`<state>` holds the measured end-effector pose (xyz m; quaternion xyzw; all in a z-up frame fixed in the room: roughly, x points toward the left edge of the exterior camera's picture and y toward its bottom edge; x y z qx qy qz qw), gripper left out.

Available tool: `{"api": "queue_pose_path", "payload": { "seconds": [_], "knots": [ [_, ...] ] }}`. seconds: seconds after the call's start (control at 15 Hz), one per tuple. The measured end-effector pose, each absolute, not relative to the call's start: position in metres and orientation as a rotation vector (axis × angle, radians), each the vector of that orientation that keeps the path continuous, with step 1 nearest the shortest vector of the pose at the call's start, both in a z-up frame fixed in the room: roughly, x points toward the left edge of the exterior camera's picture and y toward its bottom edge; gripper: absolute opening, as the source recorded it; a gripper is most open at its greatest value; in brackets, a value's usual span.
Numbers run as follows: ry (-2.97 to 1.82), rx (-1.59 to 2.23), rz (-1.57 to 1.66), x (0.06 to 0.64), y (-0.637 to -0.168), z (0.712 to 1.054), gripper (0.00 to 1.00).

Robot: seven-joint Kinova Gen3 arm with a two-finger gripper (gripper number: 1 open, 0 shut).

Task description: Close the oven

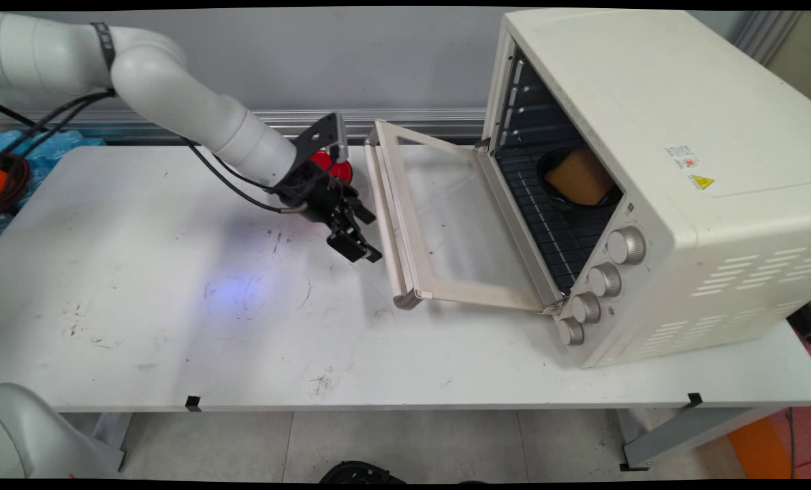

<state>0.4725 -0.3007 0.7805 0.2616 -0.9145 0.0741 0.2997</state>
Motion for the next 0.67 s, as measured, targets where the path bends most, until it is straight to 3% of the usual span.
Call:
{"api": "queue_pose_path", "payload": {
  "seconds": [0.07,0.67],
  "knots": [
    [-2.43,0.685,0.204,0.47,-0.303,0.776,0.0],
    [-2.434,0.634,0.231,0.459,-0.318,0.754,0.0]
  ]
}}
